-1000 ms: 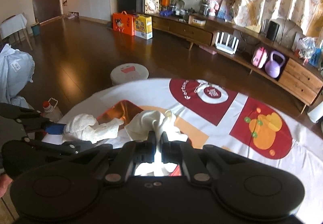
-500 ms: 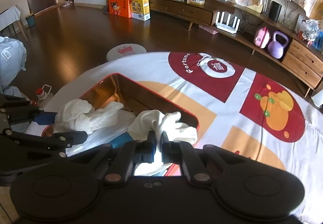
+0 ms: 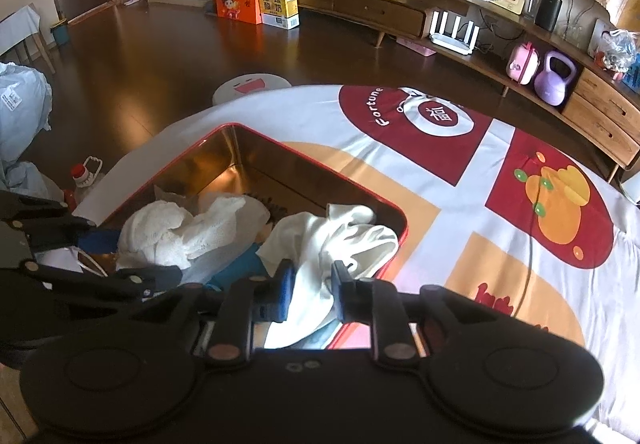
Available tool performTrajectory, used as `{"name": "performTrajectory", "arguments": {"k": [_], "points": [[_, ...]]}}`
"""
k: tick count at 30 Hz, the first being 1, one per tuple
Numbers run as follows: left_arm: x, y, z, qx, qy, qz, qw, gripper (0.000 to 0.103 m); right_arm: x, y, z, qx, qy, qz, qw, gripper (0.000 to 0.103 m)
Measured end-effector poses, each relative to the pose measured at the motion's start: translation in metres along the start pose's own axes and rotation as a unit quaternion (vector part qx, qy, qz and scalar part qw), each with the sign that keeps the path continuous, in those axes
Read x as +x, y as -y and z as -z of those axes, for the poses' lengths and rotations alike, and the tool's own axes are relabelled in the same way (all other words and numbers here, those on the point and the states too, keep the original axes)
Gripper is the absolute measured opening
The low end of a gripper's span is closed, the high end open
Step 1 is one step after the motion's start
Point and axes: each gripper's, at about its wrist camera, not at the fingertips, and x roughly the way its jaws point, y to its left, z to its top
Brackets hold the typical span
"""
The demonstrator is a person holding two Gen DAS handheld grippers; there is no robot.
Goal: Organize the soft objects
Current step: 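Lower the towel and cloth into the tin and open both grippers, then raise both open grippers from the tin and move toward the swabs and wipes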
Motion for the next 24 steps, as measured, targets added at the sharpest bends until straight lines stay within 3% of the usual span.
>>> {"name": "performTrajectory", "arguments": {"k": [6, 13, 24], "points": [[-0.002, 0.001, 0.001, 0.0, -0.003, 0.001, 1.0, 0.042, -0.009, -0.002, 0.002, -0.003, 0.003, -0.009, 1.0, 0.034], [-0.011, 0.006, 0.003, 0.004, 0.012, 0.003, 0.9999, 0.065, -0.023, -0.004, 0.005, -0.001, 0.016, -0.017, 1.0, 0.045], [-0.029, 0.004, 0.004, -0.002, 0.025, 0.004, 0.9997, 0.066, -0.048, 0.0, 0.009, 0.008, 0.035, -0.024, 0.999, 0.061]]}}
